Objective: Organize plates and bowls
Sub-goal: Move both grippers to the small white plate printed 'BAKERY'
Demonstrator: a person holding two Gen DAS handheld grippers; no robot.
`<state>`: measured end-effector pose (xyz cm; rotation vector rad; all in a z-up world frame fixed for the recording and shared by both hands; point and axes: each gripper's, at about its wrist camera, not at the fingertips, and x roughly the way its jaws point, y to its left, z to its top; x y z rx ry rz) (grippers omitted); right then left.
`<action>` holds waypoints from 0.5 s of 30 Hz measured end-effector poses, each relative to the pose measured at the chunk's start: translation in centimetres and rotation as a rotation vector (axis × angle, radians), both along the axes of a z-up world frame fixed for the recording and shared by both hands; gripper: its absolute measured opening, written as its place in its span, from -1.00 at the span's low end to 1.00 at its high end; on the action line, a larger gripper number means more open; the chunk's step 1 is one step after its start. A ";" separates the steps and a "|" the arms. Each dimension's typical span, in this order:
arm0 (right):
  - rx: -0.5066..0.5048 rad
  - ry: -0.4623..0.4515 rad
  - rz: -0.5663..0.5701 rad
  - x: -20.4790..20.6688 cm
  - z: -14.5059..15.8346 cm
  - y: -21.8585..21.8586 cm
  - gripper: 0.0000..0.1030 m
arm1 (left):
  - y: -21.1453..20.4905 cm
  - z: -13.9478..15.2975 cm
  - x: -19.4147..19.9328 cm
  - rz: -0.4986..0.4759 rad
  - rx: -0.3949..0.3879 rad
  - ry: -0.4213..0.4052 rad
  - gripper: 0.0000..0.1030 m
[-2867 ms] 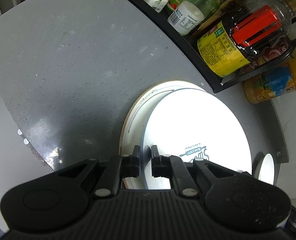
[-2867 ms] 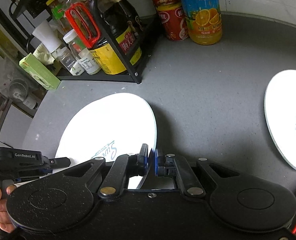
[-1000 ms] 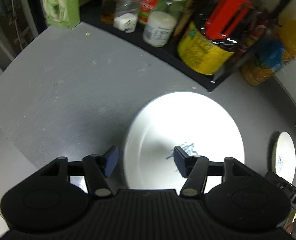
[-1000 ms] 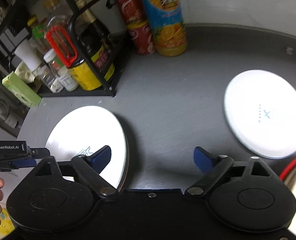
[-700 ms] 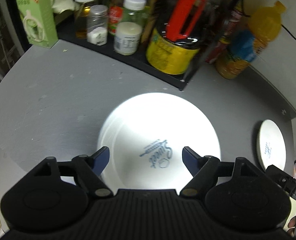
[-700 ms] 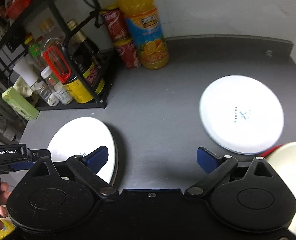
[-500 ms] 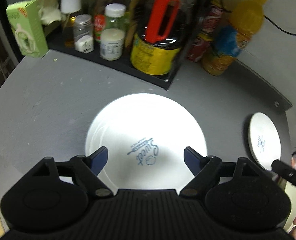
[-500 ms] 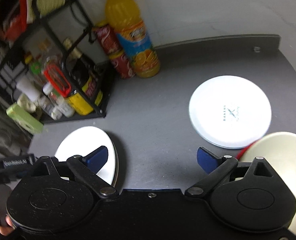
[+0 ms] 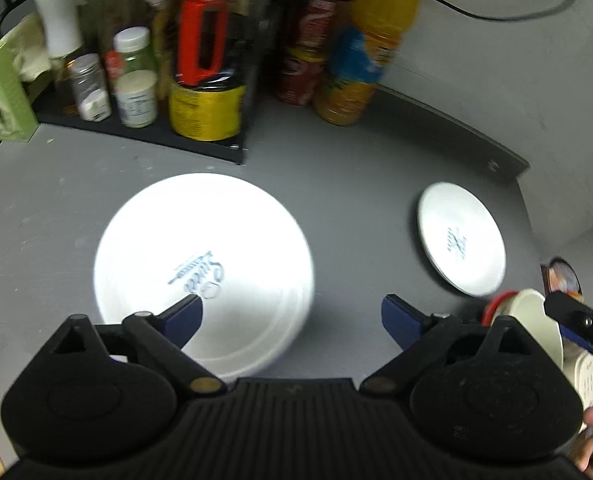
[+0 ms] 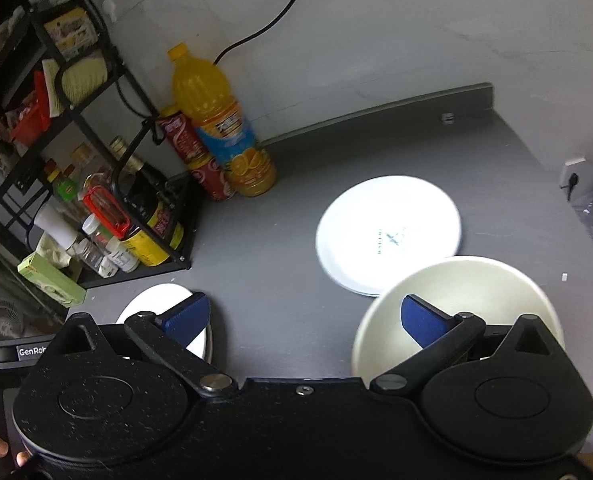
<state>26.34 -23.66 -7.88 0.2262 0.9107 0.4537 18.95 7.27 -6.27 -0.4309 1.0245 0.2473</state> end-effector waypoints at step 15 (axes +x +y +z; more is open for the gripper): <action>-0.042 -0.038 -0.038 -1.3 1.8 -4.4 1.00 | -5.3 1.7 -0.1 -0.054 -0.033 -0.032 0.97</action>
